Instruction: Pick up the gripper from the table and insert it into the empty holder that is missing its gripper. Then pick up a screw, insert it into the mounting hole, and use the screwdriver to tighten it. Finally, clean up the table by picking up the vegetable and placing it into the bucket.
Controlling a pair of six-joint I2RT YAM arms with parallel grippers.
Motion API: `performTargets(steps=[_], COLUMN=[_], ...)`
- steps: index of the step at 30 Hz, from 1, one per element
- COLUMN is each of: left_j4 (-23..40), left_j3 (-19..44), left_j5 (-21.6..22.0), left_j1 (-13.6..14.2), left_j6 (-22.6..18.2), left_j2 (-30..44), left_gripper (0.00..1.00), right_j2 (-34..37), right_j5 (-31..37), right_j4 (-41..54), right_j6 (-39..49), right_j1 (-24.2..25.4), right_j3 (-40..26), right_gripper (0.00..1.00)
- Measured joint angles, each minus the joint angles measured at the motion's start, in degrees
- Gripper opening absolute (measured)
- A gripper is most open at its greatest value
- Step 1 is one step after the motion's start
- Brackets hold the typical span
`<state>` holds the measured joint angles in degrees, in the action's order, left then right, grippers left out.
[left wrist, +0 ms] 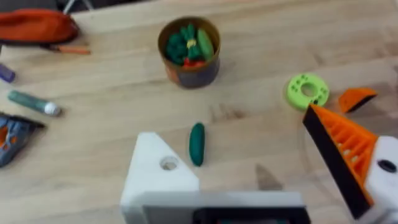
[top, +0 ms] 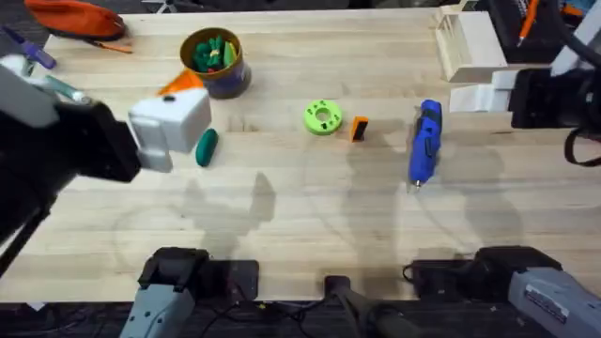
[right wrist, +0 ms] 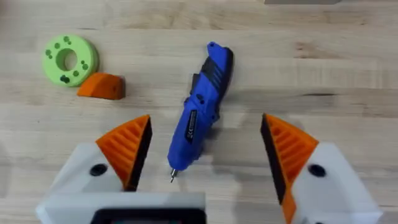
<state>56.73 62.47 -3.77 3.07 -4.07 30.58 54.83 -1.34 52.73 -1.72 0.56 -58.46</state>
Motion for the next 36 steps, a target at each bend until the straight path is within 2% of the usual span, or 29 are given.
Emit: performTargets(steps=[4, 7, 15, 22, 28, 32, 36], left_j4=[-4.2, -9.5, -26.5, -39.8, -51.8, -61.4, -66.3], left_j3=[-2.0, -6.7, -25.5, -42.0, -53.6, -58.2, -60.6], left_j5=[-3.1, -6.5, -14.0, -20.0, -22.6, -25.7, -29.6], left_j1=[-0.2, -1.1, -1.5, -1.7, -2.2, -2.6, -2.6], left_j6=[0.0, 0.0, 0.0, 0.2, 4.0, 6.5, 10.0], left_j2=[-0.1, -2.3, -18.2, -24.0, -30.0, -30.3, -30.3], left_gripper=[0.985, 0.986, 0.985, 0.986, 0.986, 0.985, 0.985], right_j2=[0.0, 0.0, 0.0, 0.0, 0.0, 0.0, 0.0], right_j5=[0.0, 0.0, 0.0, 0.0, 0.0, 0.0, 0.0], right_j4=[0.0, 0.0, 0.0, 0.0, 0.0, 0.0, 0.0], right_j6=[0.0, 0.0, 0.0, 0.0, 0.0, 0.0, 0.0], right_j1=[0.0, 0.0, 0.0, 0.0, 0.0, 0.0, 0.0], right_j3=[0.0, 0.0, 0.0, 0.0, 0.0, 0.0, 0.0], right_gripper=[0.992, 0.992, 0.992, 0.992, 0.992, 0.993, 0.993])
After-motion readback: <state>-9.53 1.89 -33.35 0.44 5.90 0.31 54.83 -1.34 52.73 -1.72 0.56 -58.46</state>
